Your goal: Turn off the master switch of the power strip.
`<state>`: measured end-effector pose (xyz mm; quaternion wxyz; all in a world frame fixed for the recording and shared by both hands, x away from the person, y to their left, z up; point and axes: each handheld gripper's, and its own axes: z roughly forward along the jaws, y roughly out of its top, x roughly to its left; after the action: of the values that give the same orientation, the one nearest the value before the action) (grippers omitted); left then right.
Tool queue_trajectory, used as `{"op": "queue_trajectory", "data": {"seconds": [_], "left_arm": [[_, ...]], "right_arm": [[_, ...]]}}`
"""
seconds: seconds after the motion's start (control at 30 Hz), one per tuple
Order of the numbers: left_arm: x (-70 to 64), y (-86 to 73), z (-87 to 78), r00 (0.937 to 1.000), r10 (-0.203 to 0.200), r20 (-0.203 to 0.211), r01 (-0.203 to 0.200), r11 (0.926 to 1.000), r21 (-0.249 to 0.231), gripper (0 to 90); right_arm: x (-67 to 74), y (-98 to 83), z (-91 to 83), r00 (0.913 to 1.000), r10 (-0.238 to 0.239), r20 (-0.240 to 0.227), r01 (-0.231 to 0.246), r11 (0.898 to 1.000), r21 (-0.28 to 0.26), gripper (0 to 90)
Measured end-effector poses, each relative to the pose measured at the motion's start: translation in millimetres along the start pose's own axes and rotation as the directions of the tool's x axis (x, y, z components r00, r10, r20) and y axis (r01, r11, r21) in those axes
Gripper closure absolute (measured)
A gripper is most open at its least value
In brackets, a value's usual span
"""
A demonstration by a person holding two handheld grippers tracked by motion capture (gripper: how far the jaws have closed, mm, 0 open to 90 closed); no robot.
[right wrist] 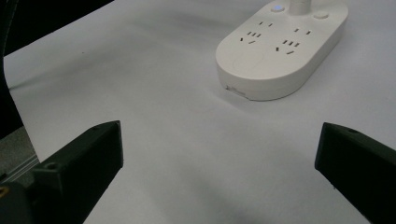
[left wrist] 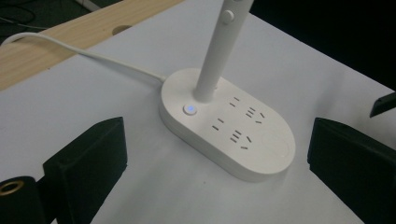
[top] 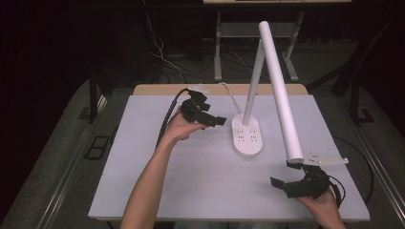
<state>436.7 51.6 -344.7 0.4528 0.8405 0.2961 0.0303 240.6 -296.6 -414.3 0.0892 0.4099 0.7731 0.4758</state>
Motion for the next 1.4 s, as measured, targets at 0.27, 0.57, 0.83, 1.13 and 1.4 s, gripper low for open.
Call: {"op": "queue_trajectory", "data": {"seconds": [0.27, 0.57, 0.83, 1.13, 1.4], "left_arm": [[8.6, 4.8, 12.2, 0.9995, -0.029, -0.014, 0.029, 0.9996, 0.006, 6.0], [15.8, 10.2, 28.5, 0.9995, -0.026, -0.02, 0.026, 0.9997, 0.002, 8.8], [19.3, 8.2, 40.2, 0.9962, -0.085, -0.022, 0.084, 0.996, -0.029, 15.0], [20.9, 4.6, 56.3, 0.9902, -0.139, -0.012, 0.138, 0.9895, -0.043, 26.0], [21.9, -0.4, 71.1, 0.9789, -0.205, 0.0, 0.204, 0.9765, -0.069, 37.9]], "right_arm": [[-0.7, -0.4, -0.5, 1.0, 0.007, -0.004, -0.007, 1.0, -0.003, 0.6], [-1.0, -0.6, -0.2, 1.0, -0.002, -0.008, 0.002, 1.0, -0.003, 0.5], [-0.3, -0.2, -0.6, 0.9999, 0.011, -0.011, -0.012, 1.0, -0.007, 0.5], [-1.4, -0.2, -0.8, 0.9997, 0.02, -0.015, -0.02, 1.0, -0.011, 0.6], [-1.7, 0.2, -0.4, 0.9997, 0.018, -0.018, -0.018, 1.0, -0.01, 0.6]]}}
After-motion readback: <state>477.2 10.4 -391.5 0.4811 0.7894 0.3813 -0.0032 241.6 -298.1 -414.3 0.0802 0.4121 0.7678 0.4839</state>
